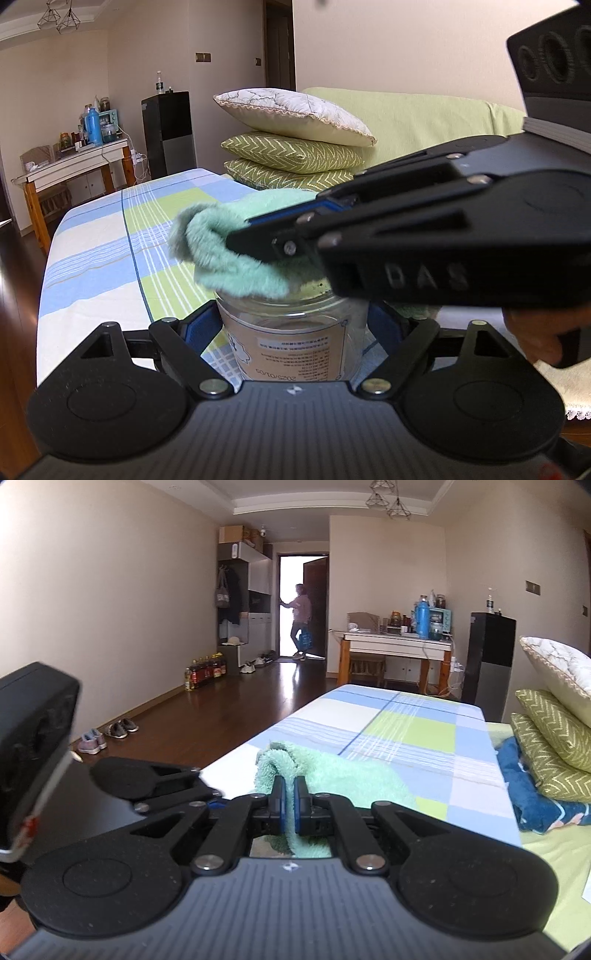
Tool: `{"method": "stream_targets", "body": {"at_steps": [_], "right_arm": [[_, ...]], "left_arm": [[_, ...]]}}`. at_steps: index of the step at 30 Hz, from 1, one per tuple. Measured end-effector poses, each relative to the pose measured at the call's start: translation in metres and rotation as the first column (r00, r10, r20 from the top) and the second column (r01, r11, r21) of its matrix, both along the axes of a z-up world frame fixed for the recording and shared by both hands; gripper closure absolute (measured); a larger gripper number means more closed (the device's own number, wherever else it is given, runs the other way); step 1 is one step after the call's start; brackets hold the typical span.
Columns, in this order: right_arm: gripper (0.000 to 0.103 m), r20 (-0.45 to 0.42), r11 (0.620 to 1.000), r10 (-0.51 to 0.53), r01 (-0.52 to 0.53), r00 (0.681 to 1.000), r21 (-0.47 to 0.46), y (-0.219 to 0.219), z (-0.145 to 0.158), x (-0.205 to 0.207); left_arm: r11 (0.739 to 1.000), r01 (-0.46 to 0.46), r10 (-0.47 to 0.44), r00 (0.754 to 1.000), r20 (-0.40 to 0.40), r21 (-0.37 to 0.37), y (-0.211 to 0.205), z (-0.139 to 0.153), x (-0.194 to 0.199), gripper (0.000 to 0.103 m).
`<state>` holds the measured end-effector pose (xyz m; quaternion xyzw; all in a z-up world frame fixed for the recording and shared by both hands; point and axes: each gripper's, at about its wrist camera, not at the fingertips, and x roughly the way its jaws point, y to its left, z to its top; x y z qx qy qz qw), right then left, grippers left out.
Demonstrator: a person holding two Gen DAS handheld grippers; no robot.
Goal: Clean container
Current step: 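Rub the green towel around the jar's open rim with the right gripper, then turn the jar base-up with the left gripper while the right gripper wipes its base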
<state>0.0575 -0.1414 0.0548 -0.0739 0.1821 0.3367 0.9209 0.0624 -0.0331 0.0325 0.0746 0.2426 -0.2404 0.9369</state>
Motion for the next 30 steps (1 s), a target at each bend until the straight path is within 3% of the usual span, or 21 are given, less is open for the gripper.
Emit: {"method": "stream_targets", "body": {"at_steps": [8,15,23,30], "right_arm": [[0.1,-0.022,0.997,-0.062,0.063,0.998,0.044,-0.029,0.0,-0.018],[0.1,-0.033,0.998,-0.032,0.034,0.999,0.049,-0.023,0.002,-0.036],[0.1,-0.021,0.999,0.01,-0.009,1.0,0.035,-0.007,0.001,-0.021],[0.1,-0.007,0.999,-0.035,0.035,0.999,0.026,-0.012,0.0,-0.008]], "left_arm": [[1.0,0.002,-0.002,1.0,0.003,-0.003,-0.001,0.0,0.0,0.018],[1.0,-0.001,0.001,1.0,0.003,-0.003,-0.001,0.001,0.0,0.018],[1.0,-0.003,0.003,1.0,0.002,-0.003,-0.002,0.004,0.003,0.018],[1.0,0.004,-0.004,1.0,-0.011,0.012,-0.003,0.009,0.006,0.018]]}}
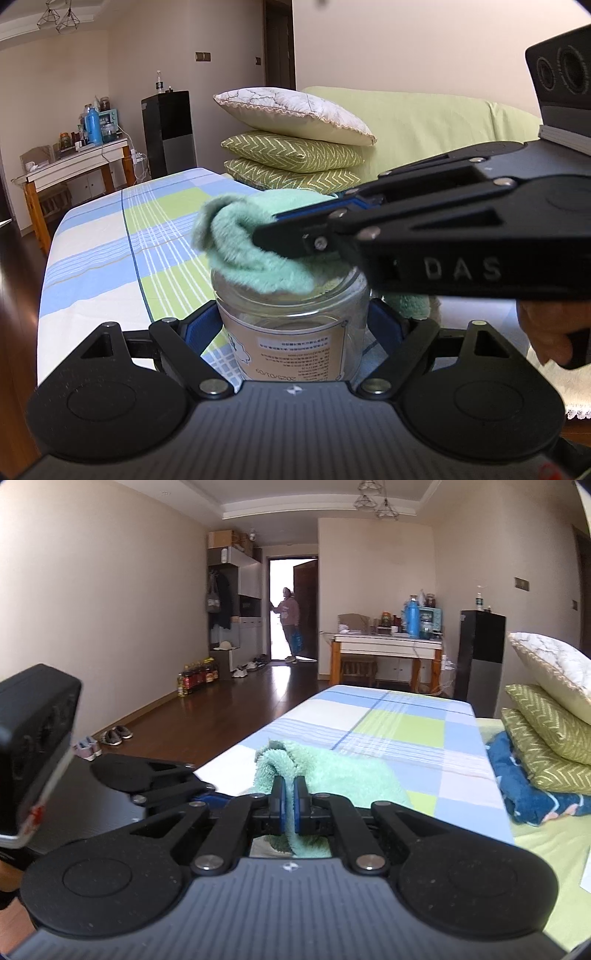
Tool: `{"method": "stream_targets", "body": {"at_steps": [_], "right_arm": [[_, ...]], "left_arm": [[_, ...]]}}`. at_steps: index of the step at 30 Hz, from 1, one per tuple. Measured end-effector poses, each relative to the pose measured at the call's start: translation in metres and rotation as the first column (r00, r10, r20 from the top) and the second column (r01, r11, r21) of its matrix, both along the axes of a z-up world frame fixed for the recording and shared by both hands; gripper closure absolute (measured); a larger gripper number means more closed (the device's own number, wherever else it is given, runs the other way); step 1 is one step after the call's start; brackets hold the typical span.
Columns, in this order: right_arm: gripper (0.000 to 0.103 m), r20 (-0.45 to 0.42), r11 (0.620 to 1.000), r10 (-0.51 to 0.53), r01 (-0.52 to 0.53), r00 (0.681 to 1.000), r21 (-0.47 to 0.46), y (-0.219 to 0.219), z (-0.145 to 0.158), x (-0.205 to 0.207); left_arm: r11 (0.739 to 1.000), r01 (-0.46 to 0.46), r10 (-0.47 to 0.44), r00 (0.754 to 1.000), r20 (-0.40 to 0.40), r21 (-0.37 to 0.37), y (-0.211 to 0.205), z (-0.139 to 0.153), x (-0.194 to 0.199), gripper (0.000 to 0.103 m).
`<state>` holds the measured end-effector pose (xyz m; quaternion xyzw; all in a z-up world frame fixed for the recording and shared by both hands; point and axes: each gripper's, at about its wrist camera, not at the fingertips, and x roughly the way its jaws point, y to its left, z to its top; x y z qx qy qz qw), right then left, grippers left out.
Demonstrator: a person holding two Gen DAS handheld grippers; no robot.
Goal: Clean container
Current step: 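Turn the jar base-up with the left gripper while the right gripper wipes its base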
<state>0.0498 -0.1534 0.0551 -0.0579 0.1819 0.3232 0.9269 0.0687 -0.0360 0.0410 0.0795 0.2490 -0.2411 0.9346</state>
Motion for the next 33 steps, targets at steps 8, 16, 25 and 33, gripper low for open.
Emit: {"method": "stream_targets", "body": {"at_steps": [8,16,25,33], "right_arm": [[0.1,-0.02,0.998,-0.048,0.049,0.999,0.032,-0.021,0.005,-0.007],[0.1,-0.035,0.984,-0.148,0.15,0.988,0.097,-0.05,0.008,-0.007],[0.1,-0.051,0.96,-0.253,0.258,0.966,0.107,-0.075,0.005,-0.002],[0.1,-0.068,0.95,-0.291,0.296,0.954,0.1,-0.08,-0.002,0.002]], "left_arm": [[0.99,0.083,-0.076,0.995,-0.062,0.118,-0.011,0.014,0.016,0.016],[0.96,0.197,-0.17,0.975,-0.144,0.202,-0.016,0.023,0.033,0.014],[0.915,0.314,-0.26,0.939,-0.223,0.254,-0.03,0.029,0.058,0.012],[0.883,0.373,-0.31,0.919,-0.242,0.286,-0.041,0.032,0.074,0.013]]}}
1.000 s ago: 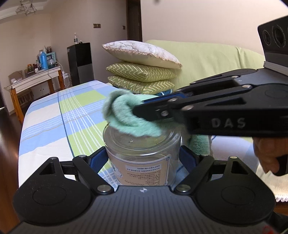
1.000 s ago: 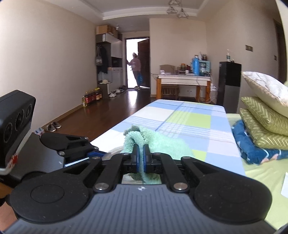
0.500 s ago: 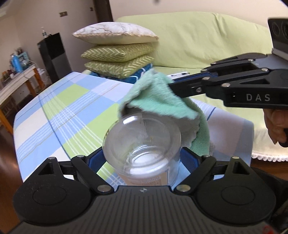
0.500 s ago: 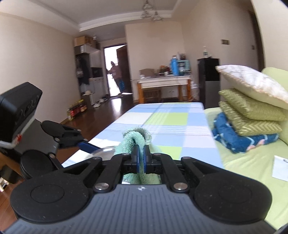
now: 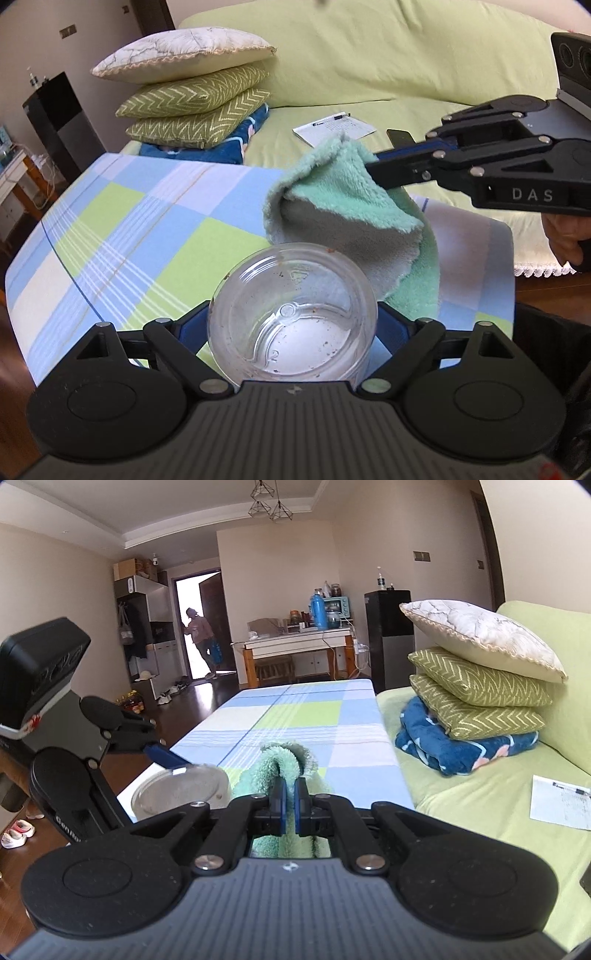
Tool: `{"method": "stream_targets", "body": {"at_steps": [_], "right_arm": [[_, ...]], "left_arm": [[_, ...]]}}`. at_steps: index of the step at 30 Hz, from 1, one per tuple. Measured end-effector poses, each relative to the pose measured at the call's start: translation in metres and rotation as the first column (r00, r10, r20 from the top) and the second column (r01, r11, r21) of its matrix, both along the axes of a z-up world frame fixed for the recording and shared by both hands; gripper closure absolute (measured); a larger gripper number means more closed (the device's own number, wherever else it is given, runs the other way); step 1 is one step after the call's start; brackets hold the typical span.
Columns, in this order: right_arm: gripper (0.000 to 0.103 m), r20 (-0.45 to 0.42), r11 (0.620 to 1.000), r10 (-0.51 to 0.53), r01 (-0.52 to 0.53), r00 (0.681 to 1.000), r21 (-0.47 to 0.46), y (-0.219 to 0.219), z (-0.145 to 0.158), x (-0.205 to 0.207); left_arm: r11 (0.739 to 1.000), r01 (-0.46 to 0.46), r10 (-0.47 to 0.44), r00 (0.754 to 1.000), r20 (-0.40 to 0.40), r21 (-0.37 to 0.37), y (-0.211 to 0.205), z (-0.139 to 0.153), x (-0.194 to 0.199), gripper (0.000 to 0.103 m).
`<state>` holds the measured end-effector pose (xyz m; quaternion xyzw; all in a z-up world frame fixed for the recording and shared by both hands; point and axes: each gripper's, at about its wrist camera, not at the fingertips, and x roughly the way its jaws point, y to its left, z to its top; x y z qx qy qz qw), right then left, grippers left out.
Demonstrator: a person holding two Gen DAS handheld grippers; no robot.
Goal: Clean container
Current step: 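Turn the jar base-up with the left gripper while the right gripper wipes its base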
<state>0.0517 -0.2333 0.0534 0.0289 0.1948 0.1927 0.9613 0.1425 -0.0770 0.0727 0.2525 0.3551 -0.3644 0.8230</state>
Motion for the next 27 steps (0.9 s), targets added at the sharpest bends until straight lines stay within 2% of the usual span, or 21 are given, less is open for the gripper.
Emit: {"method": "stream_targets", "body": {"at_steps": [2,4,7,9,12,14,20,27], "right_arm": [[0.1,-0.003,1.0,-0.012,0.012,1.0,0.001,-0.001,0.0,0.002],[0.1,-0.006,1.0,-0.021,0.021,1.0,-0.001,-0.002,-0.001,0.003],[0.1,-0.01,1.0,-0.028,0.028,1.0,-0.007,-0.001,-0.002,0.003],[0.1,-0.013,0.999,-0.03,0.03,0.999,-0.011,0.0,-0.003,0.001],[0.1,-0.013,0.999,-0.031,0.031,0.999,-0.011,0.001,-0.004,0.0],[0.1,-0.013,1.0,-0.027,0.027,1.0,-0.011,0.003,-0.004,0.0],[0.1,-0.019,1.0,0.003,-0.004,1.0,-0.012,0.015,-0.007,-0.001],[0.1,-0.03,1.0,0.018,-0.018,0.999,-0.001,0.019,-0.009,-0.006]], "left_arm": [[0.998,-0.019,0.019,1.0,0.007,-0.052,0.001,0.001,0.006,0.013],[0.988,-0.059,0.064,0.997,0.03,-0.143,0.005,0.002,0.01,0.013],[0.939,-0.131,0.146,0.989,0.026,-0.317,0.021,-0.003,0.014,0.013],[0.913,-0.175,0.187,0.982,-0.002,-0.369,0.031,-0.012,0.011,0.013],[0.903,-0.193,0.217,0.976,0.02,-0.384,0.043,-0.017,-0.005,0.013],[0.905,-0.195,0.222,0.975,0.027,-0.377,0.051,-0.015,-0.019,0.013],[0.937,-0.19,0.206,0.978,0.026,-0.293,0.063,-0.015,-0.046,0.013],[0.97,-0.173,0.175,0.985,-0.002,-0.17,0.06,-0.022,-0.048,0.014]]}}
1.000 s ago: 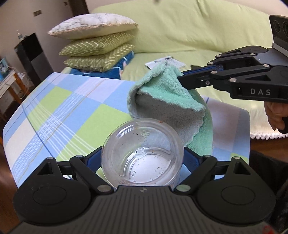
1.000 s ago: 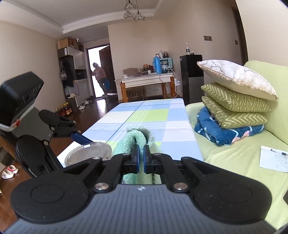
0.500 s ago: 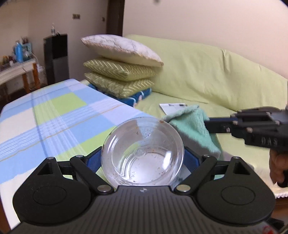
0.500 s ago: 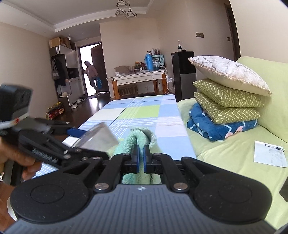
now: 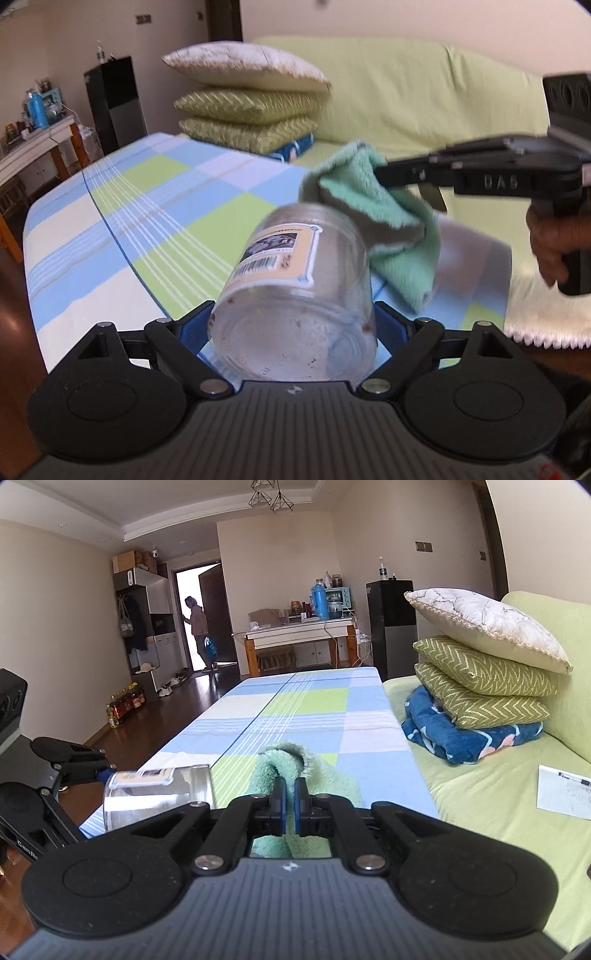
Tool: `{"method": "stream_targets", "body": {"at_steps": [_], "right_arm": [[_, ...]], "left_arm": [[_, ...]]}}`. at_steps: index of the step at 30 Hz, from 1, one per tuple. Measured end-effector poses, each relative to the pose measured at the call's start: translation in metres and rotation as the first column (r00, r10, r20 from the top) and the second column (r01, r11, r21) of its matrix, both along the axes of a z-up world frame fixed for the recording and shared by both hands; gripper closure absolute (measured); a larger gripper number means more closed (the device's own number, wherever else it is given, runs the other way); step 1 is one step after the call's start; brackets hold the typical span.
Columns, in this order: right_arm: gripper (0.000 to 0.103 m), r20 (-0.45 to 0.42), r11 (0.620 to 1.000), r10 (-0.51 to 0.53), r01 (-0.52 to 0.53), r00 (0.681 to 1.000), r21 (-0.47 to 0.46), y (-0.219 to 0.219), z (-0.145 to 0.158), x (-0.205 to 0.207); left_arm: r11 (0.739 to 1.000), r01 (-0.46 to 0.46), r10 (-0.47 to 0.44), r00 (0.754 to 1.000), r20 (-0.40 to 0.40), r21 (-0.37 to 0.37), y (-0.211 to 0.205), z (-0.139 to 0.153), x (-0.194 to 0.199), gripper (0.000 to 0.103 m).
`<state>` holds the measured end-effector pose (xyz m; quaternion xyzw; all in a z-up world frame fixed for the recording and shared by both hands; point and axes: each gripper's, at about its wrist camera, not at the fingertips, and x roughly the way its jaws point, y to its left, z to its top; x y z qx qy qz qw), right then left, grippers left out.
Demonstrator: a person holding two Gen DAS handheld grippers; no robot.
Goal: Clean container
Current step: 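Turn the jar base-up with the left gripper while the right gripper wipes its base, then turn the jar to show its white lid with the left gripper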
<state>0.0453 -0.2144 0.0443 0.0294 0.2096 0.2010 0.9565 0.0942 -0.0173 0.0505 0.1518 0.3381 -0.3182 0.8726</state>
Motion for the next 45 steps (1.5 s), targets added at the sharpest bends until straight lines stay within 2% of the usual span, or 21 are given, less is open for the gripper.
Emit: {"method": "stream_targets", "body": {"at_steps": [8,15,17,22,26,29,31,32,36,40,45], "right_arm": [[0.1,-0.003,1.0,0.01,-0.01,1.0,0.013,0.001,-0.002,-0.002],[0.1,-0.008,1.0,0.013,-0.013,1.0,0.016,0.0,-0.004,-0.005],[0.1,-0.008,1.0,0.009,-0.008,1.0,0.019,-0.002,-0.005,-0.005],[0.1,-0.005,1.0,-0.004,0.004,1.0,0.025,-0.006,-0.004,-0.007],[0.1,0.002,0.999,-0.019,0.019,1.0,0.031,-0.01,-0.002,-0.008],[0.1,0.006,0.999,-0.029,0.029,1.0,0.035,-0.012,0.001,-0.008],[0.1,0.008,0.999,-0.033,0.033,0.999,0.04,-0.013,0.002,-0.008],[0.1,0.009,0.999,-0.033,0.032,0.999,0.042,-0.012,0.003,-0.009],[0.1,0.024,0.998,-0.02,0.018,1.0,0.055,-0.01,0.008,-0.012],[0.1,0.053,0.997,0.017,-0.021,0.998,0.071,0.0,0.017,-0.016],[0.1,0.087,0.993,0.093,-0.098,0.992,0.058,0.017,0.029,-0.018]], "left_arm": [[0.993,0.066,-0.058,0.995,-0.077,0.095,-0.007,0.004,0.006,0.012],[0.979,0.126,-0.105,0.985,-0.133,0.162,-0.027,0.015,0.037,0.01],[0.972,0.155,-0.124,0.977,-0.176,0.177,-0.035,0.014,0.047,0.01],[0.951,0.197,-0.145,0.965,-0.217,0.24,-0.049,0.004,0.062,0.016],[0.969,0.175,-0.148,0.976,-0.158,0.174,-0.047,0.01,0.059,0.017],[0.991,0.134,-0.132,0.989,-0.062,0.022,-0.037,0.016,0.051,0.017],[0.993,0.091,-0.094,0.995,-0.04,-0.08,-0.028,0.014,0.045,0.017],[0.992,0.075,-0.079,0.996,-0.032,-0.104,-0.025,0.011,0.041,0.017],[0.991,0.038,-0.037,0.999,0.015,-0.125,-0.016,-0.001,0.02,0.017],[0.994,0.025,-0.017,0.996,0.082,-0.107,-0.014,-0.006,0.006,0.017],[0.986,-0.029,0.045,0.995,0.093,-0.164,-0.005,-0.009,0.003,0.017]]}}
